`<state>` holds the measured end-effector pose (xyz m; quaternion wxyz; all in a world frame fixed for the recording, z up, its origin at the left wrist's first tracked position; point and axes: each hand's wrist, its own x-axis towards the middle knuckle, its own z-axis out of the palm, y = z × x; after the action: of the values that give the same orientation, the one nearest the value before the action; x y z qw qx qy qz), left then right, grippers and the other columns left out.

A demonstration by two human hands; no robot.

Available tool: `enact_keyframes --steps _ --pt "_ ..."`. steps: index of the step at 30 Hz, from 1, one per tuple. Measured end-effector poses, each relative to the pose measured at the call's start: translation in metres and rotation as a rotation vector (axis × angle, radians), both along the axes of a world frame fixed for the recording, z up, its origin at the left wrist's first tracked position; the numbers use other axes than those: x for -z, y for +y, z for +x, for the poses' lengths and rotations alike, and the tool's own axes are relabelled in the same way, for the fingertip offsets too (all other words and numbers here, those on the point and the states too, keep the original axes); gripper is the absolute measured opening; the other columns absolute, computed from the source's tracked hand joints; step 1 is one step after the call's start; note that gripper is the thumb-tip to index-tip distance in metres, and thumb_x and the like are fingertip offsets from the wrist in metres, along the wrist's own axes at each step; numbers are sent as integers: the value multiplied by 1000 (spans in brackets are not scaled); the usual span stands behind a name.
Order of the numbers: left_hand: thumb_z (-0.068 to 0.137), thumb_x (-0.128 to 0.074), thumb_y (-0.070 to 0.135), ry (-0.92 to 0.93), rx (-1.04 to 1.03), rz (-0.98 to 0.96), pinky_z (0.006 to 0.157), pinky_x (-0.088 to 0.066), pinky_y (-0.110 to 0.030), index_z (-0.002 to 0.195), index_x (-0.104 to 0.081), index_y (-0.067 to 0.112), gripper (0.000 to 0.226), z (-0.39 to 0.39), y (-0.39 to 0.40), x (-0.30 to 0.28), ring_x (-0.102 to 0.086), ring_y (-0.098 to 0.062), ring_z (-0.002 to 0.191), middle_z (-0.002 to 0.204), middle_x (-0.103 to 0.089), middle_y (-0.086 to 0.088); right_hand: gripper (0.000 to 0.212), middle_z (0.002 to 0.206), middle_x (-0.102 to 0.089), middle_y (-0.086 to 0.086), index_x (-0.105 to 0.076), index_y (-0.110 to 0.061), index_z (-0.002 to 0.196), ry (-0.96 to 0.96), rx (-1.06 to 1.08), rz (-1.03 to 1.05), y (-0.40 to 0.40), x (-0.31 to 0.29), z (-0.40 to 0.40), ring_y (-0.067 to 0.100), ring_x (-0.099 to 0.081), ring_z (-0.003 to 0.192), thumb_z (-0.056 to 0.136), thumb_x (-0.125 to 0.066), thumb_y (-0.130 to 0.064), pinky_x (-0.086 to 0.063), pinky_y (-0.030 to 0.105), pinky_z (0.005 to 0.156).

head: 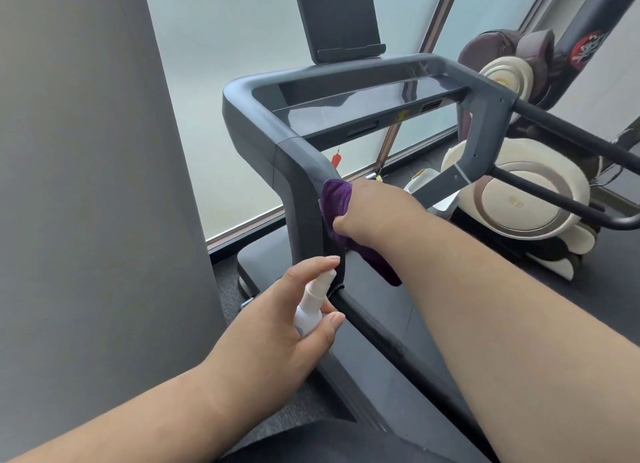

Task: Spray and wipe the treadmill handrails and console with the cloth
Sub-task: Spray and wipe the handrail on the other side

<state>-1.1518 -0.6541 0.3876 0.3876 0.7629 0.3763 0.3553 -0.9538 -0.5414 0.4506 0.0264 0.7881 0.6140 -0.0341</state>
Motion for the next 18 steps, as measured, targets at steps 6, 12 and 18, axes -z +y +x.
enact_keyframes --steps 6,12,18 --pt "83 -56 57 26 -42 16 67 -46 -21 132 -38 62 53 14 -31 -3 -62 -7 75 96 -64 20 38 94 -61 4 -52 -19 111 -6 -30 43 -36 7 17 31 -62 82 83 -54 -45 -55 39 76" --pt "83 -57 57 12 -64 1 63 -47 -13 133 -38 63 53 44 -76 -11 -61 -7 72 96 -64 18 24 87 -58 0 -50 -27 102 30 -104 109 -88 9 48 27 -58 76 88 -46 -47 -41 32 57" --pt "81 -56 58 23 -71 8 70 -47 -11 130 -38 66 53 78 -130 -16 -63 -5 82 99 -64 20 24 83 -50 -1 -42 -28 97 36 -101 103 -151 10 78 26 -52 73 86 -51 -47 -35 32 58"
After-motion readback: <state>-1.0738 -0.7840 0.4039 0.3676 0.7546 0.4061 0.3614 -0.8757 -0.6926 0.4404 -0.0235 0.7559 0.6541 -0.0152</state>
